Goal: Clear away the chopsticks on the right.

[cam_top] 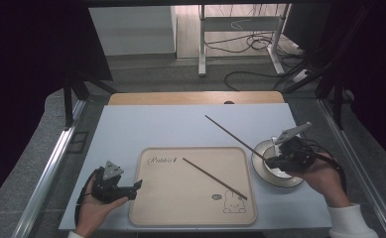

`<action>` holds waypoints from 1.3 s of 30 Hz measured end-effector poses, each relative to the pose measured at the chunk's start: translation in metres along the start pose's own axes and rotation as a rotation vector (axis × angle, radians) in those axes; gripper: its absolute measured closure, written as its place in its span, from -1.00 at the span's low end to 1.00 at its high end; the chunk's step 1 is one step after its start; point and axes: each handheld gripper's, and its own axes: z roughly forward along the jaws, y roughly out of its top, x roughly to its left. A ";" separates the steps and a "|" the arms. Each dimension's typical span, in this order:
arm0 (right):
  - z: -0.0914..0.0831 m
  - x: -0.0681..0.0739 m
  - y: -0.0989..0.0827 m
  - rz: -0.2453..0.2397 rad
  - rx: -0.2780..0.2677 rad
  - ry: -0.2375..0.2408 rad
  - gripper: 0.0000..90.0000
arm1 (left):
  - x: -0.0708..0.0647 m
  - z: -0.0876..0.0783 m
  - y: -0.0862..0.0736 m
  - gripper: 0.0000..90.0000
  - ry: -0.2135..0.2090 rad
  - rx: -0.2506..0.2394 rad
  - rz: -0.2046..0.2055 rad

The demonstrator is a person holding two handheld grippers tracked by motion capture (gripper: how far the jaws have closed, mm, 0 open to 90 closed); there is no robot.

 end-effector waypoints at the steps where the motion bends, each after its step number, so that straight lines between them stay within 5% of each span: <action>1: 0.000 0.000 0.000 0.000 0.000 0.000 0.85 | 0.000 0.000 0.000 -0.76 0.000 0.000 0.000; 11: 0.040 0.031 0.005 -0.040 0.116 0.035 0.85 | -0.001 0.000 0.000 -0.76 -0.003 -0.004 -0.003; 16: 0.074 0.048 0.005 -0.077 0.216 0.032 0.85 | 0.000 0.000 0.000 -0.76 -0.003 0.001 0.004; 24: 0.099 0.054 0.003 -0.087 0.295 0.014 0.83 | 0.000 0.000 0.000 -0.76 -0.004 0.003 0.005; 28: 0.097 0.056 0.004 -0.105 0.280 0.038 0.49 | 0.000 0.000 0.000 -0.76 -0.002 0.000 0.003; 31: 0.091 0.059 0.012 -0.111 0.196 0.018 0.24 | 0.001 -0.001 0.000 -0.76 -0.001 0.002 0.002; 34: 0.093 0.074 0.046 -0.101 0.042 0.063 -0.02 | 0.002 -0.002 0.001 -0.76 0.003 -0.009 -0.008; 38: 0.109 0.084 0.075 -0.098 0.015 0.139 0.03 | 0.003 -0.002 0.001 -0.76 0.000 -0.014 -0.010; 39: 0.123 0.089 0.093 -0.106 0.027 0.169 0.18 | 0.004 -0.002 0.001 -0.76 0.000 -0.010 -0.005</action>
